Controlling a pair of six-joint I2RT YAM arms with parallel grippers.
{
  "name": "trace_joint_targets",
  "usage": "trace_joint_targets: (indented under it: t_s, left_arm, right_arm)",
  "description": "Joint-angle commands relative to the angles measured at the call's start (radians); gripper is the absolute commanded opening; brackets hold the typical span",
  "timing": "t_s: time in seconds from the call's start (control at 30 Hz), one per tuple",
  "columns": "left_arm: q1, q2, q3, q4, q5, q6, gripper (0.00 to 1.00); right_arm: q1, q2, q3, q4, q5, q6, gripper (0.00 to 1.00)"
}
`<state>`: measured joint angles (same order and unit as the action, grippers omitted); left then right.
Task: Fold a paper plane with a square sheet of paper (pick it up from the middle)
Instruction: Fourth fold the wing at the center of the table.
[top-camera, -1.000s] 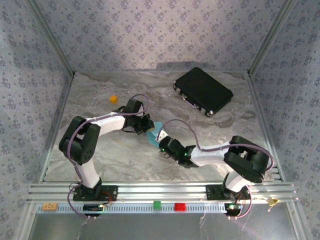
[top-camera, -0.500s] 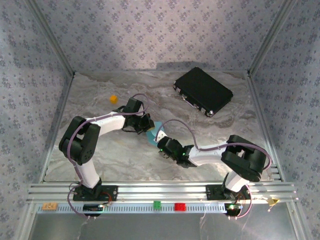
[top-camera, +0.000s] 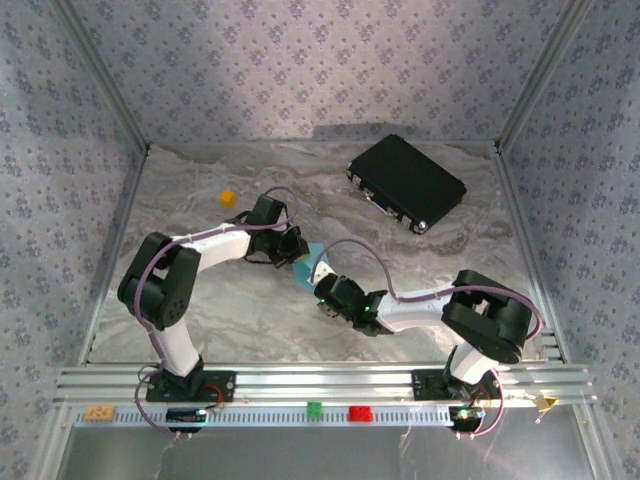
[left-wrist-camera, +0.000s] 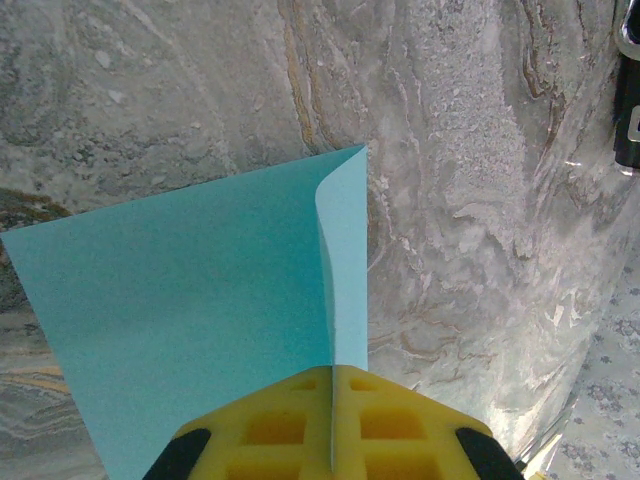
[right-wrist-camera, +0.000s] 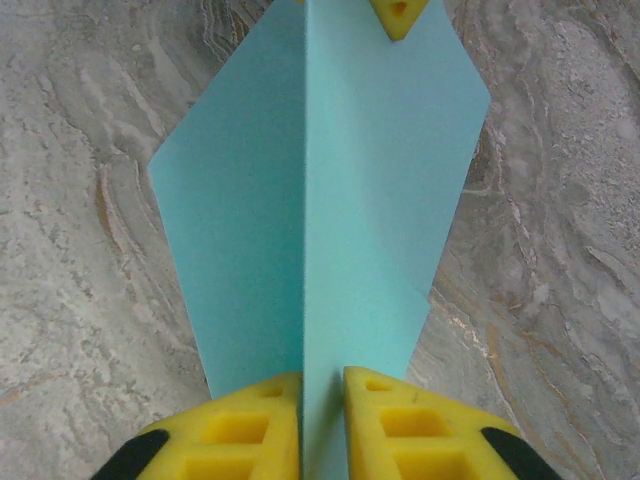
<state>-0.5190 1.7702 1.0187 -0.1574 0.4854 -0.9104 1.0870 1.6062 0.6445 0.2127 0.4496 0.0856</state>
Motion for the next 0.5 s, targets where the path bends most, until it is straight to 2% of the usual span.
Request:
trace_joint_targets:
  t_s: [0.0, 0.47]
  left_arm:
    - [-0.004, 0.001, 0.017, -0.013, 0.012, -0.001, 0.00]
    - [-0.004, 0.002, 0.017, -0.014, 0.012, -0.001, 0.00]
  right_arm:
    - [-0.001, -0.020, 0.008, -0.001, 0.012, 0.020, 0.21]
    - [-0.014, -0.032, -0.013, 0.029, -0.015, 0.037, 0.20]
